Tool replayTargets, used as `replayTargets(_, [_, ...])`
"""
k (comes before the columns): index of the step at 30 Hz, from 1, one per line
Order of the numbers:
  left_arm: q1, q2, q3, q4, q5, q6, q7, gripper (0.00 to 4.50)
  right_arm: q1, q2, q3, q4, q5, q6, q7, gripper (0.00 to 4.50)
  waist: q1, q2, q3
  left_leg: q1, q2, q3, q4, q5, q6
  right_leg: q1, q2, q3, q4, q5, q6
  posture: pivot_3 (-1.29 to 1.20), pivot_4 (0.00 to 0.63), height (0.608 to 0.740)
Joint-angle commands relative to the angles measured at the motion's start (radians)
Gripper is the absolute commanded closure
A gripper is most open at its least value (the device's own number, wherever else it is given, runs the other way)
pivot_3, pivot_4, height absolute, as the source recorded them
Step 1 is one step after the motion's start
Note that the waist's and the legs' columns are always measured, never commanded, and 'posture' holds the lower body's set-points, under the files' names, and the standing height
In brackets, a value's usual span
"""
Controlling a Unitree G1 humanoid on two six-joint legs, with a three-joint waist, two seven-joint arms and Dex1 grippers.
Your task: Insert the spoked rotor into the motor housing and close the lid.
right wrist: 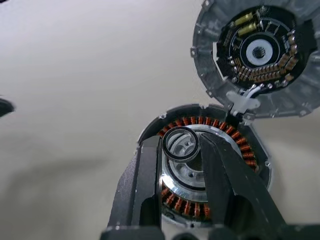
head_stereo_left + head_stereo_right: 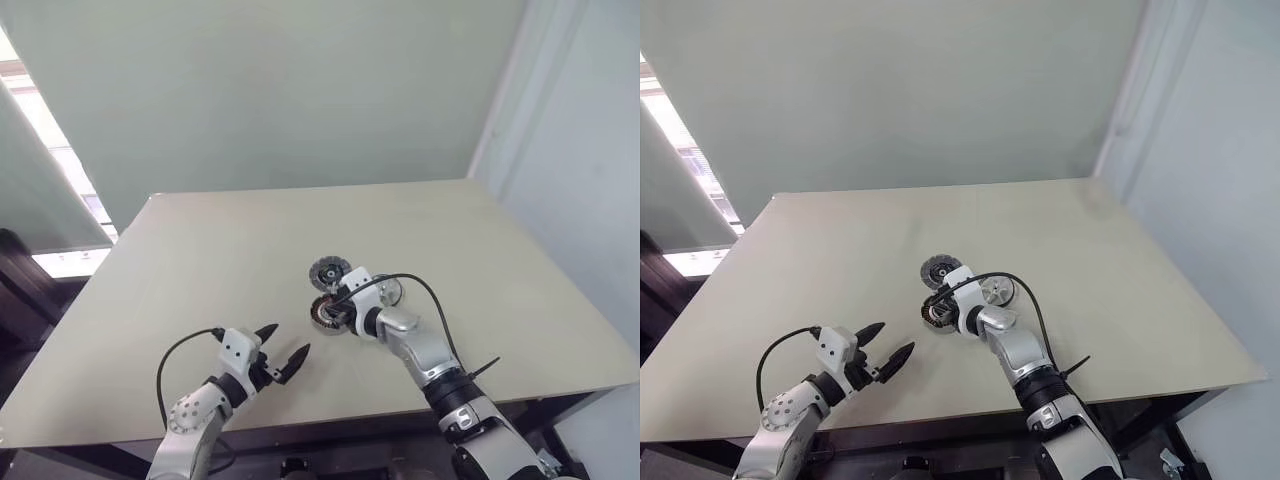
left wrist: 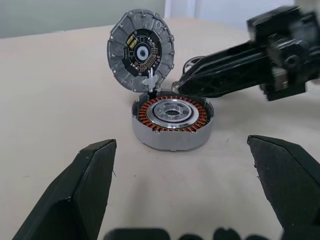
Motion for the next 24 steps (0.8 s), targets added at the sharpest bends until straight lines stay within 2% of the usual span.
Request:
replayTargets(1, [-0.001, -0.001, -0.001, -0.054, -0.004, -0.006, 0.007, 0.00, -0.040, 0.021, -0.022, 0.037, -0.010, -0.070, -0.015, 3.69, 0.000, 0.000, 0.000, 0.000, 0.000, 0.000, 0.000, 0.000, 0.000, 0.000, 0.000, 0.000, 0.000, 0.000, 0.000, 0.00, 0.000, 0.740])
replayTargets(24, [-0.001, -0.002, -0.003, -0.058, -0.003, -0.003, 0.013, 0.00, -0.108, 0.064, -0.078, 0.254, -0.038, -0.202, -0.048, 3.69, -0.001, 0.002, 0.000, 0.000, 0.000, 0.000, -0.001, 0.000, 0.000, 0.000, 0.000, 0.000, 0.000, 0.000, 0.000, 0.00, 0.000, 0.740])
